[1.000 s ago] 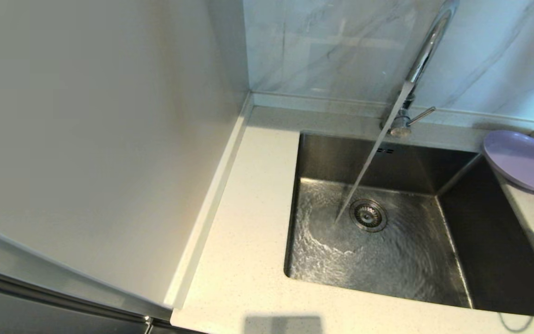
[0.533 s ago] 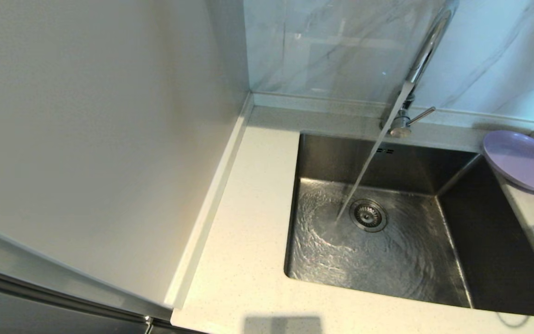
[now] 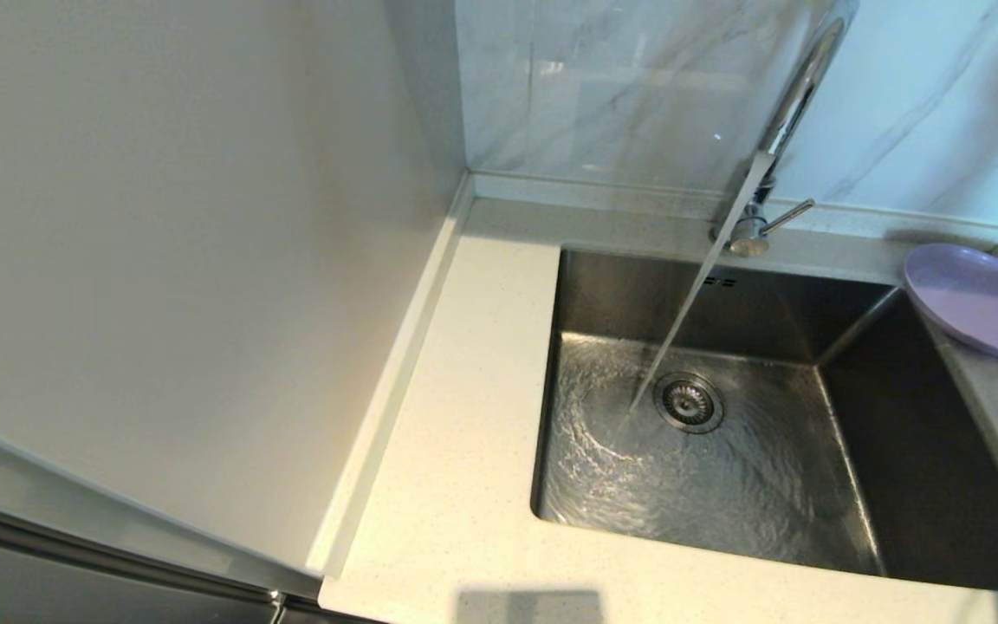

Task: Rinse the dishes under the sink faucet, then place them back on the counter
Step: Place the bowl on the table

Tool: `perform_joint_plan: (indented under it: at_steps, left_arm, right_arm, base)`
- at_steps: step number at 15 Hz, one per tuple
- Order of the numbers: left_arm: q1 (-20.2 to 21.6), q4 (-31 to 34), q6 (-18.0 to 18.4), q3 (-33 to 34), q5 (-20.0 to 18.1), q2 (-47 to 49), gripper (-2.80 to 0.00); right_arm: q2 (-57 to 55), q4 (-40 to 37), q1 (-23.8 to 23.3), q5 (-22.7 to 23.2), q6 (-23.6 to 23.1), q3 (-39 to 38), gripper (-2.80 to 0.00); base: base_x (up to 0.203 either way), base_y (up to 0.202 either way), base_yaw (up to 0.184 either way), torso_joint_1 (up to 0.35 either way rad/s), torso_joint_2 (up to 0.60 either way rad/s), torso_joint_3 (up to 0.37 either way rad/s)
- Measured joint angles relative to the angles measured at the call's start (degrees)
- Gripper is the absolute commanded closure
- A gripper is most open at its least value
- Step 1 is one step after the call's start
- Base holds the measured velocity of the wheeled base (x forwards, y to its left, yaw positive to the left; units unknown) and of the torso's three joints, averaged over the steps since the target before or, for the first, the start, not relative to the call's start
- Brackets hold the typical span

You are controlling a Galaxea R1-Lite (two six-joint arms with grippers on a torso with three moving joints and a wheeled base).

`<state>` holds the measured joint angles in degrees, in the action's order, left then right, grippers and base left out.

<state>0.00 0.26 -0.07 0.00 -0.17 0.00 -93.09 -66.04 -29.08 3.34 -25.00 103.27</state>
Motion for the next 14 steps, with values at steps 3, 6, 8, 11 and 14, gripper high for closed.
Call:
perform_joint_plan:
  at_steps: [3, 6, 8, 11, 14]
  left_arm:
    - [0.0, 0.0, 0.0, 0.0, 0.0, 0.0, 0.0]
    - [0.0, 0.0, 0.0, 0.0, 0.0, 0.0, 0.0]
    - [0.0, 0.0, 0.0, 0.0, 0.0, 0.0, 0.0]
    - [0.0, 0.0, 0.0, 0.0, 0.0, 0.0, 0.0]
    - [0.0, 0.0, 0.0, 0.0, 0.0, 0.0, 0.0]
  right_arm:
    - [-4.2, -0.1, 0.8, -0.1, 0.3, 3.4, 0.0]
    - [-6.4, -0.1, 0.9, -0.1, 0.3, 5.2, -2.8]
    - [-7.2, -0.1, 0.9, -0.1, 0.4, 5.5, -2.8]
    - [-7.8, -0.1, 0.9, -0.1, 0.8, 6.0, -2.8]
    - [-8.1, -0.8, 0.9, 0.2, 0.8, 6.1, -2.8]
  base:
    - [0.0, 0.0, 0.0, 0.0, 0.0, 0.0]
    - [0.0, 0.0, 0.0, 0.0, 0.0, 0.0]
    - [0.0, 0.0, 0.0, 0.0, 0.0, 0.0]
    - [0.0, 0.0, 0.0, 0.0, 0.0, 0.0]
    - [0.0, 0.0, 0.0, 0.0, 0.0, 0.0]
